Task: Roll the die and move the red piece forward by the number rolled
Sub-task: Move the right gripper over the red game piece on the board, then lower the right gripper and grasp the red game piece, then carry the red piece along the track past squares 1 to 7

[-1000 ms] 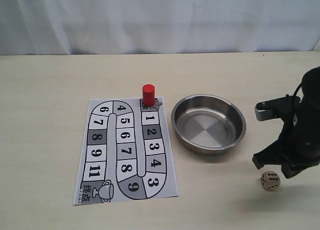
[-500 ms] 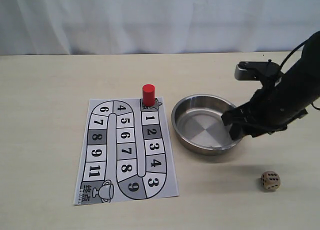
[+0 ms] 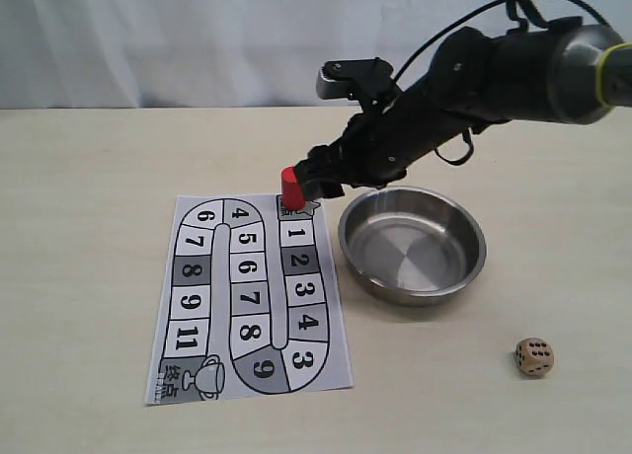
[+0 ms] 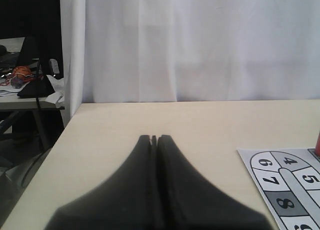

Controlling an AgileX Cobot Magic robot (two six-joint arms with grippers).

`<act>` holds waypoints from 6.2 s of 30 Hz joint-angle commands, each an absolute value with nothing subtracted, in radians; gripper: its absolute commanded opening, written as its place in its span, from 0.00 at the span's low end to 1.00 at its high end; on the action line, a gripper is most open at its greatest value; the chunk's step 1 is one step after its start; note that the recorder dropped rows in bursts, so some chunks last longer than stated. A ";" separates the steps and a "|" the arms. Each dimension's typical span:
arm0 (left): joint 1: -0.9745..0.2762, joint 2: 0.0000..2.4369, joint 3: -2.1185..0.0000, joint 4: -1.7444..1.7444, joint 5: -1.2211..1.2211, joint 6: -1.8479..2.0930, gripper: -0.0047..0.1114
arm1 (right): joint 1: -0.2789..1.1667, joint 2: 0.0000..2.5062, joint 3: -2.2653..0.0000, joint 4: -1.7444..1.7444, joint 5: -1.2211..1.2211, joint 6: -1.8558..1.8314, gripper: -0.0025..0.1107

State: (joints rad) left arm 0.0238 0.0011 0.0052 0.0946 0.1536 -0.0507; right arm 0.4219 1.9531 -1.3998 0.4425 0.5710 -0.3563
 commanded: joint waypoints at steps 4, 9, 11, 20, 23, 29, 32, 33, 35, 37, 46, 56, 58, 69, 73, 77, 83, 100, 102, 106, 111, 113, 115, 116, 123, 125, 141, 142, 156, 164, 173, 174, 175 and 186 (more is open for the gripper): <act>0.024 0.000 0.000 0.092 0.143 -0.053 0.04 | 0.434 2.110 -1.581 0.430 0.373 -0.348 0.60; 0.024 0.000 0.000 0.092 0.143 -0.053 0.04 | 0.434 2.170 -1.611 0.430 0.292 -0.348 0.60; 0.024 0.000 0.000 0.092 0.143 -0.053 0.04 | 0.434 2.196 -1.642 0.430 0.335 -0.346 0.60; 0.024 0.000 0.000 0.092 0.143 -0.053 0.04 | 0.434 2.321 -1.847 0.322 0.510 -0.269 0.60; 0.024 0.000 0.000 0.092 0.141 -0.053 0.04 | 0.436 2.346 -1.888 0.229 0.557 -0.173 0.60; 0.024 0.000 0.000 0.092 0.141 -0.053 0.04 | 0.462 2.372 -1.916 0.192 0.556 -0.163 0.60; 0.024 0.000 0.000 0.092 0.141 -0.053 0.04 | 0.473 2.380 -1.916 0.197 0.528 -0.163 0.60; 0.024 0.000 0.000 0.092 0.141 -0.053 0.04 | 0.476 2.382 -1.916 0.197 0.528 -0.163 0.60; 0.024 0.000 0.000 0.092 0.141 -0.053 0.04 | 0.476 2.387 -1.916 0.193 0.528 -0.165 0.60; 0.024 0.000 0.000 0.092 0.141 -0.053 0.04 | 0.476 2.387 -1.916 0.193 0.528 -0.165 0.60; 0.024 0.000 0.000 0.092 0.141 -0.053 0.04 | 0.476 2.401 -1.916 0.193 0.536 -0.165 0.60; 0.024 0.000 0.000 0.092 0.144 -0.053 0.04 | 0.476 2.401 -1.916 0.193 0.551 -0.165 0.44; 0.024 0.000 0.000 0.092 0.144 -0.053 0.04 | 0.476 2.401 -1.916 0.193 0.558 -0.165 0.41; 0.024 0.000 0.000 0.092 0.144 -0.053 0.04 | 0.476 2.395 -1.916 0.193 0.584 -0.161 0.06; 0.024 0.000 0.000 0.092 0.144 -0.053 0.04 | 0.476 2.368 -1.916 0.193 0.616 -0.158 0.06; 0.024 0.000 0.000 0.092 0.144 -0.053 0.04 | 0.476 2.332 -1.916 0.193 0.659 -0.158 0.06; 0.024 0.000 0.000 0.092 0.141 -0.053 0.04 | 0.490 2.297 -1.916 0.193 0.718 -0.181 0.06; 0.024 0.000 0.000 0.092 0.141 -0.053 0.04 | 0.538 2.297 -1.835 0.141 0.667 -0.132 0.06; 0.024 0.000 0.000 0.092 0.141 -0.053 0.04 | 0.538 2.297 -1.811 0.141 0.624 -0.124 0.06; 0.024 0.000 0.000 0.092 0.141 -0.053 0.04 | 0.538 2.297 -1.774 0.141 0.575 -0.112 0.06; 0.024 0.000 0.000 0.092 0.144 -0.053 0.04 | 0.536 2.297 -1.741 0.116 0.573 -0.111 0.06; 0.024 0.000 0.000 0.092 0.144 -0.053 0.04 | 0.536 2.297 -1.721 0.116 0.573 -0.111 0.06; 0.024 0.000 0.000 0.092 0.144 -0.053 0.04 | 0.536 2.297 -1.711 0.116 0.573 -0.111 0.06; 0.024 0.000 0.000 0.092 0.144 -0.053 0.04 | 0.536 2.293 -1.710 0.114 0.571 -0.111 0.06; 0.024 0.000 0.000 0.092 0.144 -0.053 0.04 | 0.538 2.204 -1.705 0.114 0.579 -0.111 0.06; 0.024 0.000 0.000 0.092 0.144 -0.053 0.04 | 0.538 2.173 -1.662 0.116 0.567 -0.111 0.06; 0.024 0.000 0.000 0.094 0.141 -0.053 0.04 | 0.593 2.140 -1.394 0.145 0.326 -0.136 0.06; 0.024 0.000 0.000 0.094 0.141 -0.053 0.04 | 0.593 2.147 -1.390 0.145 0.326 -0.136 0.06; 0.024 0.000 0.000 0.092 0.144 -0.053 0.04 | 0.593 2.059 -1.391 0.150 0.410 -0.134 0.06; 0.024 0.000 0.000 0.092 0.144 -0.053 0.04 | 0.629 2.017 -1.301 0.135 0.380 -0.145 0.06; 0.024 0.000 0.000 0.092 0.144 -0.053 0.04 | 0.621 2.009 -1.180 0.119 0.230 -0.124 0.06; 0.024 0.000 0.000 0.092 0.144 -0.053 0.04 | 0.620 2.012 -1.171 0.119 0.228 -0.124 0.06; 0.024 0.000 0.000 0.092 0.144 -0.053 0.04 | 0.620 2.012 -1.163 0.119 0.228 -0.124 0.06; 0.024 0.000 0.000 0.092 0.142 -0.053 0.04 | 0.620 2.012 -1.154 0.119 0.237 -0.124 0.06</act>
State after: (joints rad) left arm 0.0238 0.0011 0.0052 0.0946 0.1556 -0.0507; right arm 0.6259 2.0136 -1.1628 0.1260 0.2332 -0.1215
